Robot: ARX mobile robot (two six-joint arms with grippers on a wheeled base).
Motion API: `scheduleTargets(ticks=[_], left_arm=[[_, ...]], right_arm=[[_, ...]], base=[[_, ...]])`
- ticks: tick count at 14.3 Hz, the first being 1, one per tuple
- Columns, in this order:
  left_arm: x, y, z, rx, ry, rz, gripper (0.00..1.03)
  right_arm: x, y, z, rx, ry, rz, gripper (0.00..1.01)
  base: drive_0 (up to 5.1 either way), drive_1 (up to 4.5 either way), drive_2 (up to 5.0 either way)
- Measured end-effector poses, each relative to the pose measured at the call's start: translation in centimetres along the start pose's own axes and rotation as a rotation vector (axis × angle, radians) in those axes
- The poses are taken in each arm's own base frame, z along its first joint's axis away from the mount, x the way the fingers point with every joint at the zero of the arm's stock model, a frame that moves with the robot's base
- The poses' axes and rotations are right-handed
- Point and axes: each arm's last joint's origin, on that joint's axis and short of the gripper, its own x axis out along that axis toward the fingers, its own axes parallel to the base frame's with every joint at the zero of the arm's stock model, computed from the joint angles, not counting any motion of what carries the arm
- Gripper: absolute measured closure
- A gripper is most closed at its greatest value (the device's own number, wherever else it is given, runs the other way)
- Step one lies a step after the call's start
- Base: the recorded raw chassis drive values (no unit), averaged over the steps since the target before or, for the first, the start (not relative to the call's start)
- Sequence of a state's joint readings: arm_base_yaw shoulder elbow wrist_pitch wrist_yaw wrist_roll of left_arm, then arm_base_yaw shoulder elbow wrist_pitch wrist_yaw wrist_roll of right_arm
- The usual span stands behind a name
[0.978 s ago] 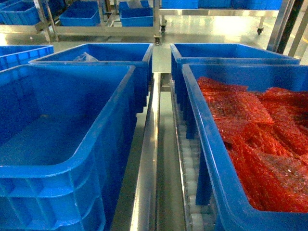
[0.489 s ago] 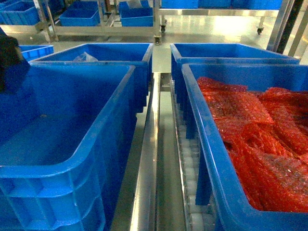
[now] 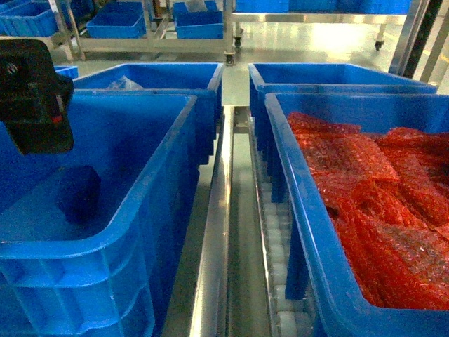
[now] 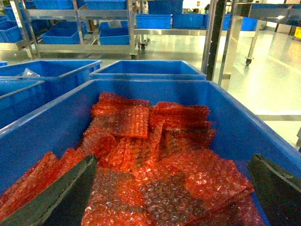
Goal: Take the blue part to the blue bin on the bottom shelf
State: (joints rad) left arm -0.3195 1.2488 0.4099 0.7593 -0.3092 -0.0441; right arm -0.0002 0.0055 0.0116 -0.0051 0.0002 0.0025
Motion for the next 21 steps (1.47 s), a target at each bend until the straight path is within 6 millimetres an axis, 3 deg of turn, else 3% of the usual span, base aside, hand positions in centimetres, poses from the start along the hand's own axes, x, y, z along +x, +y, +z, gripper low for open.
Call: scheduleTargets(ticks=[3,7,8,14,21], left_arm=[[-2.9,2.8,-1.5,0.003,-0.066,0.022,0.49],[-5.6,4.6,-2.7,0.003,-0.065,0.012,0.96],[-6.1,4.9,-2.9,0.004,-0.063,0.014,1.01],[-8.5,6.8,-4.8,0.001,-0.046,0.03,1.01],[-10.5,6.7,-4.1,0.003,-0.088,0.007,1.01]], right_arm=[[0.0,0.0,0.0,0.0,0.0,0.0,0.03],[0.0,0.0,0.0,0.0,0.0,0.0,0.03],[0.0,0.0,0.0,0.0,0.0,0.0,0.03],[0.0,0.0,0.0,0.0,0.0,0.0,0.03],[0.0,0.0,0.0,0.0,0.0,0.0,0.03]], base=[[0.0,0.0,0.0],[0.0,0.0,0.0],[0.0,0.0,0.0],[0.0,0.0,0.0],[0.0,0.0,0.0]])
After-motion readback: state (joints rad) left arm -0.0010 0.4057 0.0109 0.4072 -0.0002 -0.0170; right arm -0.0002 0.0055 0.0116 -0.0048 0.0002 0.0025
